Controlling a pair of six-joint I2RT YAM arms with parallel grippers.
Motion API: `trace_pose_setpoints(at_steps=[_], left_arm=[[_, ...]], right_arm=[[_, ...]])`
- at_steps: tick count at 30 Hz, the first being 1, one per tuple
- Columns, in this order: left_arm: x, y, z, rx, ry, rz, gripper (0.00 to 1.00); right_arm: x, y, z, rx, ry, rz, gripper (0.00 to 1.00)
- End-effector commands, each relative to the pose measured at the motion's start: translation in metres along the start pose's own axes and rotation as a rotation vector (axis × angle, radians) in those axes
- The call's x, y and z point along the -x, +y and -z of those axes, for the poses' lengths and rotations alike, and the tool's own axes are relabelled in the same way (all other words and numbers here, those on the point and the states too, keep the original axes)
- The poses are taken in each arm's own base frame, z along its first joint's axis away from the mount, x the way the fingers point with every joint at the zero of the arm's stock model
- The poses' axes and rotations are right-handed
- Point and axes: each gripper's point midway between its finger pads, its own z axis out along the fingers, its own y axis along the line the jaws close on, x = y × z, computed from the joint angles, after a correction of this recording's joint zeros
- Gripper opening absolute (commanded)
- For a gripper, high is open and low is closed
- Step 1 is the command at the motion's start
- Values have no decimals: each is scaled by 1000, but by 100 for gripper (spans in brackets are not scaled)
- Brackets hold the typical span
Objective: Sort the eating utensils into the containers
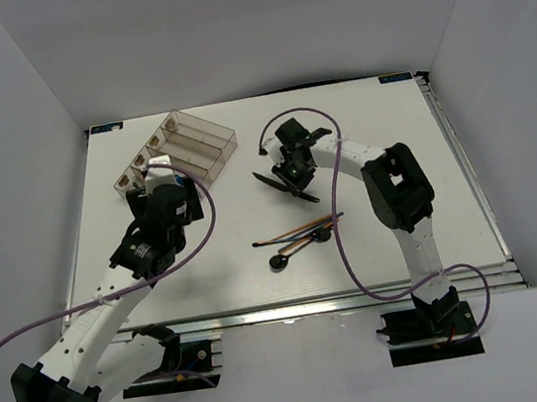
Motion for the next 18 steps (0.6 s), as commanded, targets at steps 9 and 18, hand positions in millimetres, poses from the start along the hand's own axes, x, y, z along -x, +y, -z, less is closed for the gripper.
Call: trace_pose_setpoints(at_steps=[9, 18], left_arm=[[4, -11, 4, -63, -4, 57, 98], [-1, -68, 12, -339, 24, 314, 98]], right_arm=[[-51, 35, 13, 28, -24, -253, 0], [-25, 38, 39, 40, -152, -265, 0]])
